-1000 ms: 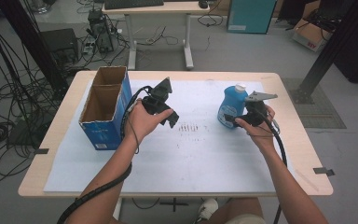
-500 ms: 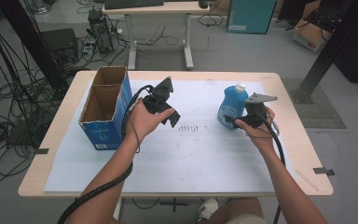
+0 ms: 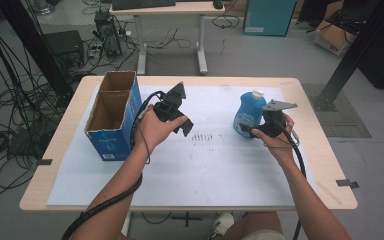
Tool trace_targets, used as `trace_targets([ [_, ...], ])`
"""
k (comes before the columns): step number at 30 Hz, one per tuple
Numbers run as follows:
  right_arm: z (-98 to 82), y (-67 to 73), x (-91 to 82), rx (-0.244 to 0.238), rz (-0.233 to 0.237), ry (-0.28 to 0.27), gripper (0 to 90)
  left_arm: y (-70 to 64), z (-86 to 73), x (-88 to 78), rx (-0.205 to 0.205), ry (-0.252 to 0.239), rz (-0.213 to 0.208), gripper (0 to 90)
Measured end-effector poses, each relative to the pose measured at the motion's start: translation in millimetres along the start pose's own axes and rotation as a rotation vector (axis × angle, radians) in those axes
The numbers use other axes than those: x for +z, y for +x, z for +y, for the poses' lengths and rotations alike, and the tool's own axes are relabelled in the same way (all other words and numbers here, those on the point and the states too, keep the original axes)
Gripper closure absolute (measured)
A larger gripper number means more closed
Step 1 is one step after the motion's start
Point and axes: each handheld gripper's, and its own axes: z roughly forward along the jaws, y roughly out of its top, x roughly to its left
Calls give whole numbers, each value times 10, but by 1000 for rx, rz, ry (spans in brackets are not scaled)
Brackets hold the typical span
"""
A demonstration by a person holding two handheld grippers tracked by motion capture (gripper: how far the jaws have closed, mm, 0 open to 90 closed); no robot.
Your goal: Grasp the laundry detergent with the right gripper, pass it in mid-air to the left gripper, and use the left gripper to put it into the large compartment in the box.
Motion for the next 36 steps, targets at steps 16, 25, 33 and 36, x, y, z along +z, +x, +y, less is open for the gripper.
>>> trace_targets([
  [16,9,-1,-13,-8,-3,-4,17,-11,16,-5,3,-6,-1,65],
  [25,9,4,-16,-7,-2,-4,17,-10,15,-14,0,-9,-4,65],
  [33,10,5,-18,-6,-2,-8,17,-14,13,-17,0,-11,-3,65],
  [36,9,7,-16,-5,-2,-7,17,-16,14,-16,2,-13,-2,65],
])
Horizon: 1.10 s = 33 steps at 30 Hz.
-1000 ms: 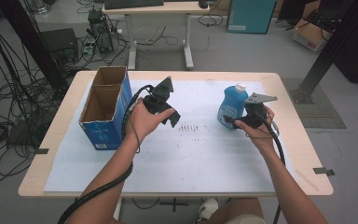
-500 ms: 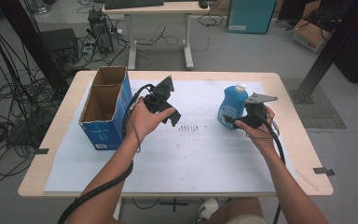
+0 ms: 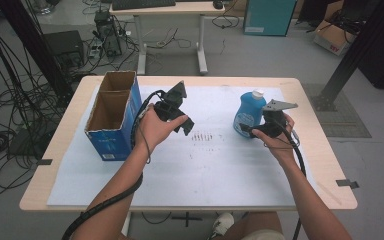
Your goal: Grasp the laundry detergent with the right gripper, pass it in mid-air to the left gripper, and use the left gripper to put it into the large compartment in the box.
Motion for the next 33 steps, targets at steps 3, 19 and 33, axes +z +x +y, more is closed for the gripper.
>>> trace_targets([
  [3,-1,-2,0,1,-1,-1,17,2,5,-3,0,-1,2,65],
  [19,0,0,-7,2,1,-6,17,4,-2,-9,-1,-2,2,65],
  [33,-3,1,0,3,2,-9,17,16,-10,-4,-2,2,-2,65],
])
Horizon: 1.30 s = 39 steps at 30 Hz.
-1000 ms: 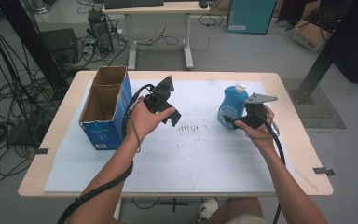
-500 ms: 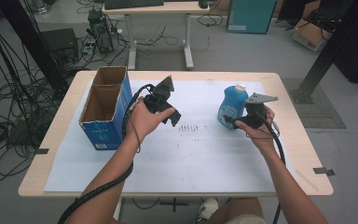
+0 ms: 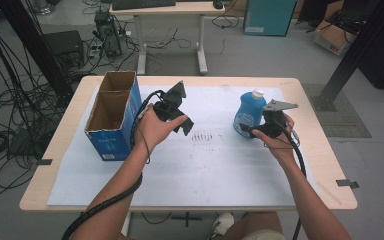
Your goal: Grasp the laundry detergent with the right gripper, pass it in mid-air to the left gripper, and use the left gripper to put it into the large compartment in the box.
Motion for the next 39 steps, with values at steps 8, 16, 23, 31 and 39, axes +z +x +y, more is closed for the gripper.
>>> trace_targets([
  [8,-9,5,13,10,2,1,17,-8,4,-11,2,-3,2,65],
  [16,-23,-5,33,16,-5,-1,34,-1,-6,-9,0,-3,3,65],
  [23,-36,-24,54,24,-11,-7,134,12,-13,-12,-2,-2,2,65],
  [31,-58,-39,91,29,-14,5,257,22,-15,-14,-3,-6,4,65],
  [39,-57,-28,112,10,-29,1,372,36,-21,-3,-5,2,1,65],
])
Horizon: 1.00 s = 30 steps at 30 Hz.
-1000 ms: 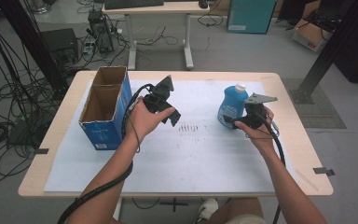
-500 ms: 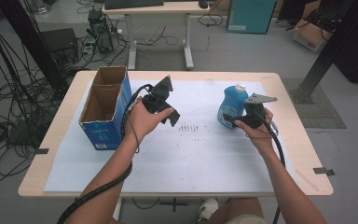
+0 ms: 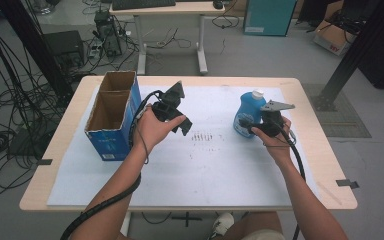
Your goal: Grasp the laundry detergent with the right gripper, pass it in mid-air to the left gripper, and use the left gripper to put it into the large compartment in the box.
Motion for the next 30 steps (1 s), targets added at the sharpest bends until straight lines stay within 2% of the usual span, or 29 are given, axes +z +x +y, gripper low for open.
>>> trace_targets([
  [2,0,-8,-4,-2,-5,1,397,1,0,0,-2,-1,0,65],
  [30,-1,-9,-5,5,-6,0,406,-21,11,-22,2,-4,2,65],
])
